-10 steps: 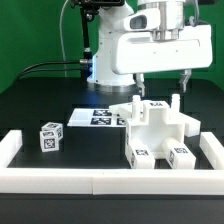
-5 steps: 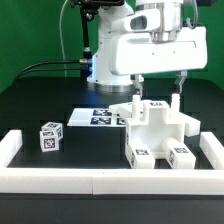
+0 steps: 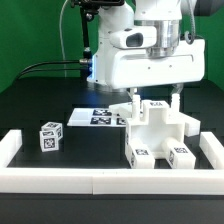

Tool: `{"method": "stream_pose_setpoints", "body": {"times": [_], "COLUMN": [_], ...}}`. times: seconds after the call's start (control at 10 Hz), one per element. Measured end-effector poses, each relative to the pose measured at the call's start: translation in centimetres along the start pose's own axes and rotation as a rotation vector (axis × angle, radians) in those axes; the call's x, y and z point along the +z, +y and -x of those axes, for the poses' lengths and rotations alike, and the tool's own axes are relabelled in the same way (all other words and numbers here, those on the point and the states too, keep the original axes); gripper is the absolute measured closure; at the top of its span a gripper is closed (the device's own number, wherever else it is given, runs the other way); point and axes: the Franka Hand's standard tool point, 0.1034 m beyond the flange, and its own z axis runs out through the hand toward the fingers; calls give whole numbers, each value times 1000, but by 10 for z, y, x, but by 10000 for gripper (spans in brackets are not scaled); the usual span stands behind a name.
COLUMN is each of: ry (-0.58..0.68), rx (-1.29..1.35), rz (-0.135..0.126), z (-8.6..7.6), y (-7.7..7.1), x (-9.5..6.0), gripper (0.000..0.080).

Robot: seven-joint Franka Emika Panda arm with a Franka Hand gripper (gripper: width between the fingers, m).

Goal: Assemble chair

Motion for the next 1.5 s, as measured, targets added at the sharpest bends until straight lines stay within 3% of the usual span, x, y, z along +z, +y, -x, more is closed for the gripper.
{"method": "stream_pose_setpoints", "body": {"times": [0.2, 0.4, 0.6, 0.8, 1.0, 1.5], "ry": [-72, -46, -50, -48, -58, -78], "rx": [-170, -152, -156, -182, -164, -124], "rz": [-4, 17, 20, 46, 55, 85], "z": [10, 23, 21, 29, 34, 39], "y": [-10, 2, 1, 4, -5, 12], "x": [12, 14, 15, 23, 31, 48], "gripper": [151, 151, 151, 151, 151, 151]}}
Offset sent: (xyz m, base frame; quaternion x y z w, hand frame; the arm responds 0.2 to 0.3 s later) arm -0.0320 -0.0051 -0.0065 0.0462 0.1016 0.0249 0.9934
